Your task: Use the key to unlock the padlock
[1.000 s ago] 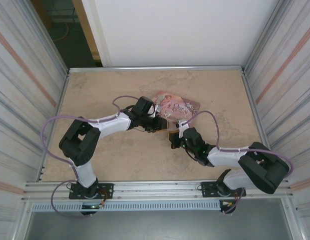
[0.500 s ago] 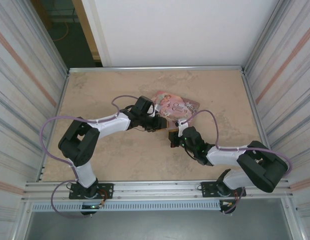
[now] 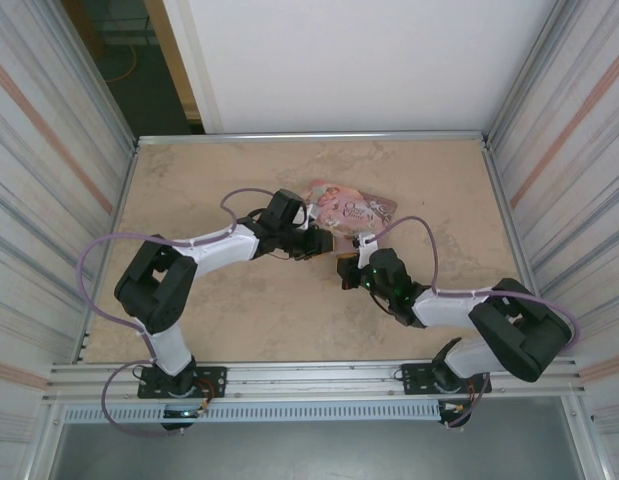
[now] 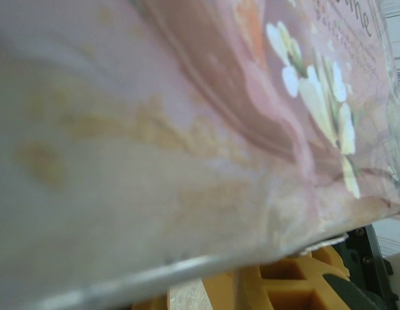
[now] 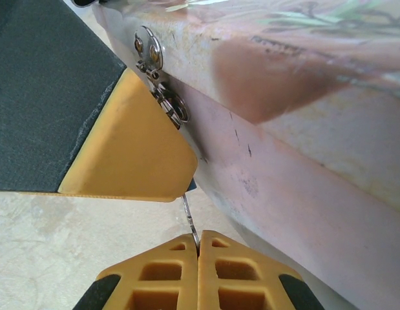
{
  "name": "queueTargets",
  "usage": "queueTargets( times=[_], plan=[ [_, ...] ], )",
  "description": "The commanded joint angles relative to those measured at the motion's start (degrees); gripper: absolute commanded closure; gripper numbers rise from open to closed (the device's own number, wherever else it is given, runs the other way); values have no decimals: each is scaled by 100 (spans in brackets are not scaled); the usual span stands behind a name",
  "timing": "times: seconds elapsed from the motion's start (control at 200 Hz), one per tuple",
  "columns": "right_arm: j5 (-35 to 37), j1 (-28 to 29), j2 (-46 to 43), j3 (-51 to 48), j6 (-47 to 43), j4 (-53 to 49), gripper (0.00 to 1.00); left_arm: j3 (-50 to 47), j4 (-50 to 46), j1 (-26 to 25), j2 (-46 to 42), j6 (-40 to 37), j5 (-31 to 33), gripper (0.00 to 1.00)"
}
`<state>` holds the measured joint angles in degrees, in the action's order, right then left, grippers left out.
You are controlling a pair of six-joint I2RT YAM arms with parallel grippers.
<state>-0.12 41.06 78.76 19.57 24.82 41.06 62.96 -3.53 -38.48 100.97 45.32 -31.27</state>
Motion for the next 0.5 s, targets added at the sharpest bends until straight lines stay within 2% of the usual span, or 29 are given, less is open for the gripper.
queueTargets(
  times=[0.0, 0.205, 0.496],
  plan=[
    [-303, -103, 20, 466, -63, 798, 100, -73, 12, -93, -286, 92, -440, 84],
    [-426, -159, 144, 595, -134, 873, 100, -83, 50, -90, -283, 100, -475, 84],
    [245, -158, 194, 596, -878, 782, 100, -84, 50, -96, -302, 115, -518, 84]
  ],
)
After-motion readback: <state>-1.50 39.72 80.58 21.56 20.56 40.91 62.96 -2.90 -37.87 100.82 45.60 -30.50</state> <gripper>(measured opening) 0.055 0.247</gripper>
